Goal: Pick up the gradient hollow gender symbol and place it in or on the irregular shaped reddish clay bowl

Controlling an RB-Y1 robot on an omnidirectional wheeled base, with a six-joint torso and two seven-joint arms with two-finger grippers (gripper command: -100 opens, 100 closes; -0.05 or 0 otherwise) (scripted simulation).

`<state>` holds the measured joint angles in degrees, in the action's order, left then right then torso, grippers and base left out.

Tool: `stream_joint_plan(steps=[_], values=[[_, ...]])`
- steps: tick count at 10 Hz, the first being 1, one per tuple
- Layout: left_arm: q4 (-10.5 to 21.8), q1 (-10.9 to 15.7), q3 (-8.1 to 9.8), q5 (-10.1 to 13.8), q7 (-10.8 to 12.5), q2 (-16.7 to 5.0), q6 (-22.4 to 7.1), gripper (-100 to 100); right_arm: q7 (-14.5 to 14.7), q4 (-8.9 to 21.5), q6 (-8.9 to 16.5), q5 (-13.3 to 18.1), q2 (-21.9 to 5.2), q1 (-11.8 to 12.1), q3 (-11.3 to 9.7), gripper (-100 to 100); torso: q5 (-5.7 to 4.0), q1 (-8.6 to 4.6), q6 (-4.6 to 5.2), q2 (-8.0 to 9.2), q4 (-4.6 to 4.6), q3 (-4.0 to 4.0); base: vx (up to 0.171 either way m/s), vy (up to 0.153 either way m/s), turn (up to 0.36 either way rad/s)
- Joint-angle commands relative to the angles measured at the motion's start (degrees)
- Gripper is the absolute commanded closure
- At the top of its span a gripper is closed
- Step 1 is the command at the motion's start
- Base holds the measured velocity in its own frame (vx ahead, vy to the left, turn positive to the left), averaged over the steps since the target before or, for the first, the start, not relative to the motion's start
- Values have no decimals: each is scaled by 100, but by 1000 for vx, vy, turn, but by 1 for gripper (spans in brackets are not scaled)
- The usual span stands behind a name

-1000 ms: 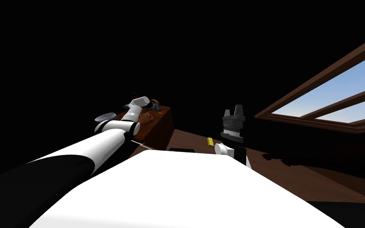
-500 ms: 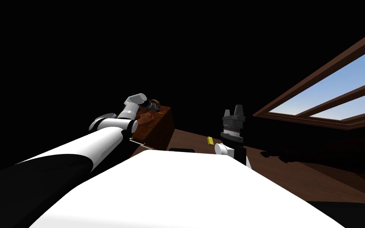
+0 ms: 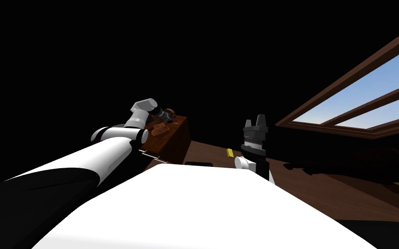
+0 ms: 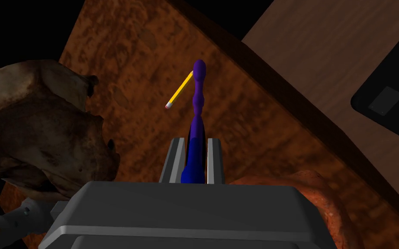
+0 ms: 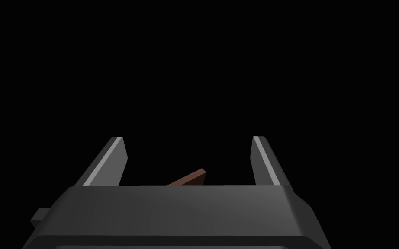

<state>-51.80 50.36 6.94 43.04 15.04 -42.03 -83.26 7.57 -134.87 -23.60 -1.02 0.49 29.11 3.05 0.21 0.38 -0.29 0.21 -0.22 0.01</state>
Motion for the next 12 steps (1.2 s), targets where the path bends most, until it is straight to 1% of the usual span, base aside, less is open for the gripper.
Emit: stream_joint_plan(steps=[1,2,3,4,5,6,7,8,9,12], values=[[93,74,10,-15,49,-60,-269,100,0,0,0,0,0,0,0,0,0,0,0,0,0,0,-16,57,-20],[127,143,34,-44,181,-168,-454,100,0,0,0,0,0,0,0,0,2,1,-1,0,-1,0,-24,65,-35],[127,143,34,-44,181,-168,-604,100,0,0,0,0,0,0,0,0,2,5,-2,4,0,2,-17,48,-14],[164,200,56,-74,300,-268,-783,100,0,0,0,0,0,0,0,0,2,-1,-2,1,-1,0,-9,59,-21],[164,200,56,-74,300,-268,-913,100,0,0,0,0,0,0,0,0,1,3,-5,-2,-1,-1,-3,53,-15],[202,248,76,-105,406,-360,-1103,100,0,0,0,0,0,0,0,0,2,0,-4,-4,-5,-4,-1,61,-22],[202,248,76,-105,406,-360,-1194,100,0,0,0,0,0,0,0,0,1,3,-5,-7,-5,-6,0,54,-13],[241,286,95,-134,499,-443,-1395,100,0,0,0,0,0,0,0,0,2,0,-6,-9,-7,-8,-1,54,-11],[241,286,95,-134,499,-443,-1444,100,0,0,0,0,0,0,0,0,0,1,-7,-10,-6,-8,-5,53,-5],[347,350,138,-213,697,-632,-1984,100,0,0,0,0,0,0,0,0,2,12,-11,-8,-5,-6,-2,88,-10]])
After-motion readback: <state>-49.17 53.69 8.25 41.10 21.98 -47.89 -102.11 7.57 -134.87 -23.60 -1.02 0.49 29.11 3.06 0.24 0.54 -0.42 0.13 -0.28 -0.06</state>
